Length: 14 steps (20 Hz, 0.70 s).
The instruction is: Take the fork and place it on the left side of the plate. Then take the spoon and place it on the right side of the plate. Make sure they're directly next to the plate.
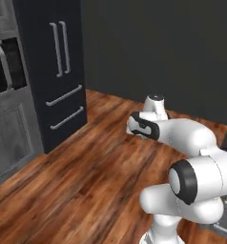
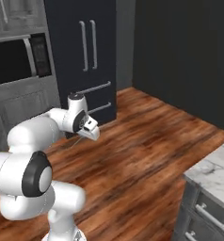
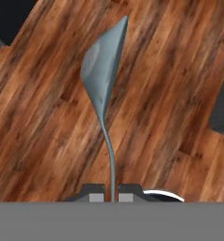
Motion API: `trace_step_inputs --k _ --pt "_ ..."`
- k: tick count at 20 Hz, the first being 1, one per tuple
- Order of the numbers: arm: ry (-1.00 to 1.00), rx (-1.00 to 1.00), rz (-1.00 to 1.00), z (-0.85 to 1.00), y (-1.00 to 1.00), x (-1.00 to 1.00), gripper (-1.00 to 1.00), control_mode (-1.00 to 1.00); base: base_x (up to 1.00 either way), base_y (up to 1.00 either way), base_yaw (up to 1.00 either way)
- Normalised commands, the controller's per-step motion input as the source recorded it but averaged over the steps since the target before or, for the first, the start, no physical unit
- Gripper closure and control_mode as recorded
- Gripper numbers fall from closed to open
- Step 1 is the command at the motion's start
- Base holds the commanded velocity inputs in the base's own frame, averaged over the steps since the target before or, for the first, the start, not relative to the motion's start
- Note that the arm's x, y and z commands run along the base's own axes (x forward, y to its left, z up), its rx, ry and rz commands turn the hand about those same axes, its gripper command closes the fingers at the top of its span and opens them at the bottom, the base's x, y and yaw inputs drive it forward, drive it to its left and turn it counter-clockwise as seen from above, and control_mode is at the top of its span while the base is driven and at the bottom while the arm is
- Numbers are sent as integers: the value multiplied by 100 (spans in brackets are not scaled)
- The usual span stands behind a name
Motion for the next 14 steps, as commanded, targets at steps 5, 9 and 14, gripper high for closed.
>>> trace_step_inputs --k 5,9,14 --pt "0 0 0 0 0 0 100 100 100 11 -43" --pt "0 0 0 0 0 0 100 100 100 31 -48" --pt "0 0 0 0 0 0 100 100 100 39 -52"
